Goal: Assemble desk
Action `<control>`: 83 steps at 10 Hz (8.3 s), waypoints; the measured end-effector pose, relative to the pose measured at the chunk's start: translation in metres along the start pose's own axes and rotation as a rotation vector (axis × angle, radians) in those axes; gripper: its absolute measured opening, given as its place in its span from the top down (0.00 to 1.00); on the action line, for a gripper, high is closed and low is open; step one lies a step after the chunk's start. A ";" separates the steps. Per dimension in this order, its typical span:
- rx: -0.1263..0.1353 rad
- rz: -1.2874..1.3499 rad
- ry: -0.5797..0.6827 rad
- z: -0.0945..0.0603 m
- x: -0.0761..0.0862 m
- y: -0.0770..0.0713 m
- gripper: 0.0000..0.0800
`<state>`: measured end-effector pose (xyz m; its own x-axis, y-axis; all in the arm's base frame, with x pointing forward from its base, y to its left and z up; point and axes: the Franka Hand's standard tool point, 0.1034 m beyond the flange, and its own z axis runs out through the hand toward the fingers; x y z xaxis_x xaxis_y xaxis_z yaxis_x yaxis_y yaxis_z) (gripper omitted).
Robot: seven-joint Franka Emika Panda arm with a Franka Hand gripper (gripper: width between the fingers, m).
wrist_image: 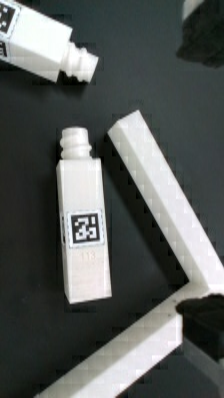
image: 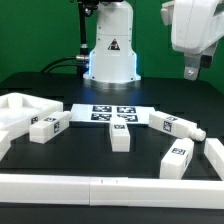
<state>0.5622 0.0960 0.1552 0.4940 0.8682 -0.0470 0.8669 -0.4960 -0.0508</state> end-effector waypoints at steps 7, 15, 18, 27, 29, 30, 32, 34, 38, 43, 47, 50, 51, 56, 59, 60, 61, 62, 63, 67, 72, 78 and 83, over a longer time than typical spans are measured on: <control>-0.025 0.014 0.010 0.009 -0.011 0.008 0.19; 0.005 0.305 0.053 0.035 -0.021 0.025 0.19; 0.059 0.468 0.063 0.041 -0.027 0.030 0.19; 0.103 0.866 0.092 0.061 -0.011 0.045 0.19; 0.124 1.023 0.058 0.080 -0.014 0.034 0.19; 0.119 1.084 0.042 0.091 -0.008 0.027 0.19; 0.105 1.092 0.069 0.115 -0.005 0.028 0.19; 0.108 1.093 0.068 0.129 -0.004 0.026 0.19; 0.087 1.029 0.096 0.145 -0.007 0.025 0.19; 0.088 1.027 0.095 0.145 -0.006 0.025 0.65; 0.083 0.987 0.081 0.105 -0.021 0.002 0.65; 0.063 0.996 0.107 0.064 0.010 -0.046 0.65; 0.070 0.981 0.105 0.068 0.006 -0.042 0.65; 0.059 0.991 0.114 0.076 0.032 -0.101 0.65; 0.057 0.976 0.111 0.082 0.032 -0.113 0.65; 0.057 0.974 0.110 0.082 0.032 -0.114 0.65; 0.054 0.981 0.119 0.084 0.033 -0.116 0.65; 0.047 0.988 0.146 0.096 0.033 -0.137 0.65; 0.049 0.971 0.130 0.107 0.030 -0.156 0.65; 0.054 0.955 0.122 0.141 0.024 -0.173 0.65; 0.054 0.955 0.118 0.143 0.021 -0.175 0.65; 0.038 0.915 0.122 0.160 -0.018 -0.188 0.65; 0.029 0.900 0.128 0.142 -0.025 -0.180 0.34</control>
Offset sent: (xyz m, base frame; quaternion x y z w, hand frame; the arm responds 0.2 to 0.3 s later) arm 0.0000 0.0000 0.0000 0.0000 0.0000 0.0000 1.0000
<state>0.3846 0.1617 0.0241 0.9886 0.1473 0.0300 0.1491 -0.9861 -0.0735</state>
